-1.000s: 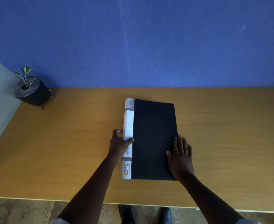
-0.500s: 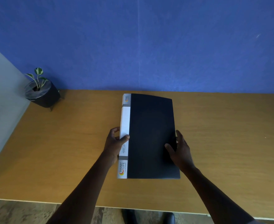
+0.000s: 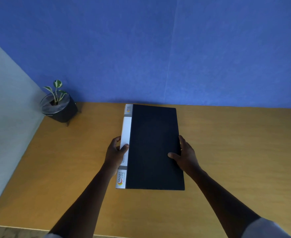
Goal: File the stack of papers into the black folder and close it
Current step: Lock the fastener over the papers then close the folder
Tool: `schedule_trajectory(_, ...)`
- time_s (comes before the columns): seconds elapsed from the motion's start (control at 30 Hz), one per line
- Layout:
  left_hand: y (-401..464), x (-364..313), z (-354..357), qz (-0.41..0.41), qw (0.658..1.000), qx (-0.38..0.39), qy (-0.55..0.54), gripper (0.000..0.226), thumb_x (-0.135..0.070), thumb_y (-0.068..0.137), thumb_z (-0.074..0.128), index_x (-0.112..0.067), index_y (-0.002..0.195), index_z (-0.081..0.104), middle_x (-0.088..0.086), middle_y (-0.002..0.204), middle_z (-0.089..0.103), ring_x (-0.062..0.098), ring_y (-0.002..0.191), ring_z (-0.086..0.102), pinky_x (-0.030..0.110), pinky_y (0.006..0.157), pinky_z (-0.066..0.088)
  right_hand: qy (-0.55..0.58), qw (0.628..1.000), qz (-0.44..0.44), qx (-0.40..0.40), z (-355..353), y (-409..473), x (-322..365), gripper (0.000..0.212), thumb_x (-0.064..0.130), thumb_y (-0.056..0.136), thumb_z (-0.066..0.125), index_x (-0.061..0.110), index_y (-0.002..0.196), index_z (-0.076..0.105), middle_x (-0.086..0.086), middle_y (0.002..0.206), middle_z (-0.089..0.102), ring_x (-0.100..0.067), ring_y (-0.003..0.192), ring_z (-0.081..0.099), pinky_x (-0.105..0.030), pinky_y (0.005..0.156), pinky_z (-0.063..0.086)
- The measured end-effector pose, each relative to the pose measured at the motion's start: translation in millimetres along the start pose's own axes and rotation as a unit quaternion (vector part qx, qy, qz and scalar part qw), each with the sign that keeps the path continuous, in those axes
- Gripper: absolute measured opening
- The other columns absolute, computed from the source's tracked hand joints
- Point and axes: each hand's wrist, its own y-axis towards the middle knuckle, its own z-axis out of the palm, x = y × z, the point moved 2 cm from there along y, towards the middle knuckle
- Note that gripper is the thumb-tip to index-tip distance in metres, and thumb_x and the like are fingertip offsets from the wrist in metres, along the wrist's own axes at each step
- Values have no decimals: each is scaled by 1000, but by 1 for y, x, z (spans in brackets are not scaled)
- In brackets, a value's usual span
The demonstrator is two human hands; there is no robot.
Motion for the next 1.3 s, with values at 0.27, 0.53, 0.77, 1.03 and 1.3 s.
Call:
schedule_trajectory(0.27, 42, 20, -28, 37, 994, -10, 100, 56, -41, 90, 63, -24, 142, 48, -1, 133, 62, 21, 116, 63, 46, 96, 56, -40, 999, 3, 5, 33, 32, 18, 86, 29, 82, 77, 29, 151, 26, -4, 129, 54, -22, 114, 56, -49, 93, 56)
schedule_trajectory(0.53, 60, 14, -31, 85, 961, -38, 260, 47, -37, 92, 63, -9, 129, 60, 11, 116, 63, 28, 110, 58, 39, 91, 53, -83, 996, 28, 14, 38, 50, 28, 93, 32, 84, 77, 25, 157, 19, -6, 133, 51, -25, 118, 54, -49, 96, 54)
schedule_trajectory(0.77, 67, 13, -29, 85, 943, -60, 315, 56, -39, 92, 64, -4, 135, 55, 15, 127, 55, 28, 119, 51, 39, 99, 49, -124, 992, 21, 11, 39, 57, 35, 91, 36, 81, 78, 24, 153, 24, -6, 131, 55, -26, 115, 59, -49, 89, 58)
schedule_trajectory(1.03, 74, 8, -29, 97, 928, -60, 355, 54, -36, 95, 61, -3, 137, 52, 18, 130, 53, 28, 122, 49, 34, 98, 45, -206, 978, 10, 14, 40, 65, 42, 94, 44, 74, 83, 26, 145, 25, -7, 133, 60, -28, 112, 64, -48, 81, 61)
schedule_trajectory(1.3, 73, 7, -31, 110, 918, -66, 374, 56, -39, 94, 62, -5, 137, 53, 17, 131, 52, 28, 119, 53, 36, 98, 48, -242, 970, 22, 9, 42, 67, 46, 94, 39, 76, 84, 20, 147, 25, -10, 132, 59, -31, 114, 63, -45, 83, 59)
